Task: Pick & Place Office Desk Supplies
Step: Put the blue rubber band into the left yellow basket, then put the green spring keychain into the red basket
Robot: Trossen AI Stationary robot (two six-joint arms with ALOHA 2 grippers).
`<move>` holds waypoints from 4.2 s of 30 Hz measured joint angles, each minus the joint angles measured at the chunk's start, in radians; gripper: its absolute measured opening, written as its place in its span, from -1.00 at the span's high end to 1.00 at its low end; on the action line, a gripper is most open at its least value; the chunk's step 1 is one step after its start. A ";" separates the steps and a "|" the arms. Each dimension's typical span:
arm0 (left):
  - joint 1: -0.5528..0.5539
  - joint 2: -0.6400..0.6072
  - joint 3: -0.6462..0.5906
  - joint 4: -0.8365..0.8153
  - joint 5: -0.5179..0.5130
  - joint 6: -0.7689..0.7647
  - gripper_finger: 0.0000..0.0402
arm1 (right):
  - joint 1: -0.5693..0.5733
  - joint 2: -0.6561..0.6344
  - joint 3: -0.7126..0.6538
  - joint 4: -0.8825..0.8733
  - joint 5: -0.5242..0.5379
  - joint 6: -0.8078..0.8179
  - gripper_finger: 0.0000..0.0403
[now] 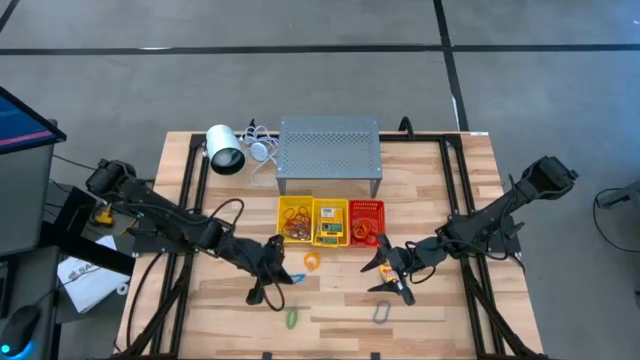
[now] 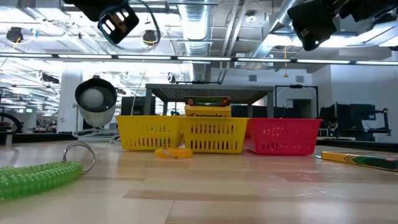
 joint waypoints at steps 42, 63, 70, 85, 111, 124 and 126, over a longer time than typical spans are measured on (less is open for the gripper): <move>0.026 -0.335 -0.562 0.622 -0.241 -0.052 0.99 | 0.004 0.000 0.000 0.004 0.000 -0.011 -0.21; 0.187 -0.074 -0.410 0.477 -0.225 -0.043 0.99 | 0.004 0.001 0.000 0.000 0.000 -0.011 -0.21; 0.220 -0.037 -0.352 0.373 -0.224 -0.023 0.99 | 0.004 0.001 0.000 -0.007 0.000 -0.011 -0.21; 0.302 0.070 -0.345 0.360 -0.173 -0.024 0.99 | 0.004 0.001 0.000 -0.008 0.000 -0.011 -0.21; 0.358 0.051 -0.344 0.398 -0.076 -0.017 0.38 | 0.004 0.001 0.000 -0.014 0.000 -0.011 -0.21; 0.215 -0.079 -0.238 0.351 0.010 0.125 0.31 | 0.004 0.001 0.000 -0.014 0.000 -0.010 -0.21; 0.155 -0.066 -0.207 0.327 -0.013 0.129 0.31 | 0.004 0.001 0.000 -0.013 0.000 -0.011 -0.21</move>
